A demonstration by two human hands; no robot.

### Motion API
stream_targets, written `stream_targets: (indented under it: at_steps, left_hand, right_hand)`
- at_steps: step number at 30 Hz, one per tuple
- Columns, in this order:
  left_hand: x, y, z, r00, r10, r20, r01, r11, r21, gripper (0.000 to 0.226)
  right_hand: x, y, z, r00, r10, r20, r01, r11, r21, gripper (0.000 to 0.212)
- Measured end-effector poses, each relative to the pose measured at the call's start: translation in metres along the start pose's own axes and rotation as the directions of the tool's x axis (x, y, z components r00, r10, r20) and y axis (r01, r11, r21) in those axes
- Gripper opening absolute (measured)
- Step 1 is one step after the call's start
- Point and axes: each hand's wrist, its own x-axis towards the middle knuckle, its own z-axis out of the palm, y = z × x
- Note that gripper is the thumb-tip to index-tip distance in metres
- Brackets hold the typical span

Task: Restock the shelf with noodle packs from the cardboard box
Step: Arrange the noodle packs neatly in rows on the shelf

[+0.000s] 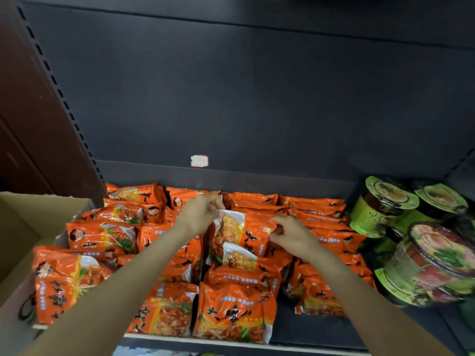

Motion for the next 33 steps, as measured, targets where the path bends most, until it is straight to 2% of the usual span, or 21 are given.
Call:
stream_targets:
  at_steps: [2,4,7,9,11,13,15,19,23,25,27,29,31,33]
  left_hand:
    - [-0.003,0.004,0.0,0.999,-0.016,-0.032,0.017,0.999,0.037,0.014]
    - [-0.007,0.006,0.002,0.997,-0.041,-0.059,0.047,0.994,0.101,0.009]
    - [-0.013,0.014,0.006,0.999,-0.043,-0.03,0.05,0.953,0.299,0.011]
    - [-0.015,0.022,0.009,0.996,0.072,0.048,-0.086,0.869,0.487,0.021]
    - [-0.016,0.03,0.015,0.975,0.142,0.172,-0.206,0.867,0.454,0.032]
    - [-0.015,0.034,0.019,0.966,0.103,0.235,-0.19,0.904,0.383,0.032]
    - [-0.013,0.033,0.022,0.968,0.081,0.239,-0.171,0.905,0.389,0.023]
    - [-0.013,0.029,0.024,0.97,0.107,0.216,-0.18,0.917,0.355,0.011]
    - [-0.012,0.021,0.023,0.977,0.121,0.176,-0.151,0.975,0.164,0.009]
    - [-0.011,0.017,0.021,0.983,0.107,0.151,-0.12,0.99,0.08,0.013]
    - [-0.009,0.015,0.021,0.984,0.085,0.157,-0.103,0.989,0.11,0.01]
    - [-0.007,0.014,0.023,0.972,0.05,0.229,-0.104,0.967,0.231,0.011]
    - [-0.007,0.015,0.024,0.958,0.018,0.288,-0.121,0.931,0.344,0.028]
    - [-0.01,0.019,0.023,0.955,0.058,0.291,-0.158,0.93,0.333,0.045]
  right_hand:
    - [0.001,0.003,0.001,0.998,0.019,0.067,-0.027,0.993,0.118,0.052]
    - [0.003,0.004,0.003,0.995,0.021,0.093,-0.034,0.989,0.141,0.053]
    - [0.005,0.0,0.005,0.999,-0.049,0.019,0.048,0.998,0.041,0.046]
    - [0.006,-0.006,0.006,0.994,-0.11,0.011,0.11,0.993,-0.051,0.044]
    - [0.006,-0.01,0.008,0.991,-0.13,-0.012,0.129,0.989,-0.075,0.042]
    - [0.005,-0.008,0.008,0.993,-0.107,-0.038,0.106,0.994,-0.04,0.043]
    - [0.003,0.0,0.007,0.998,-0.057,-0.031,0.057,0.998,-0.015,0.041]
    - [-0.002,0.014,0.006,0.999,-0.015,-0.033,0.007,0.975,-0.222,0.041]
    - [-0.002,0.013,0.014,0.997,0.0,-0.079,-0.032,0.916,-0.399,0.036]
    - [-0.001,0.013,0.018,0.996,0.023,-0.091,-0.06,0.9,-0.431,0.031]
    - [0.0,0.014,0.019,0.995,0.061,-0.077,-0.085,0.923,-0.374,0.029]
    - [0.0,0.011,0.013,0.997,0.063,-0.054,-0.076,0.958,-0.276,0.031]
    - [-0.003,0.009,0.008,1.0,0.021,0.002,-0.021,0.985,-0.174,0.034]
    - [-0.008,0.007,0.009,0.998,-0.037,0.049,0.044,0.99,-0.138,0.03]
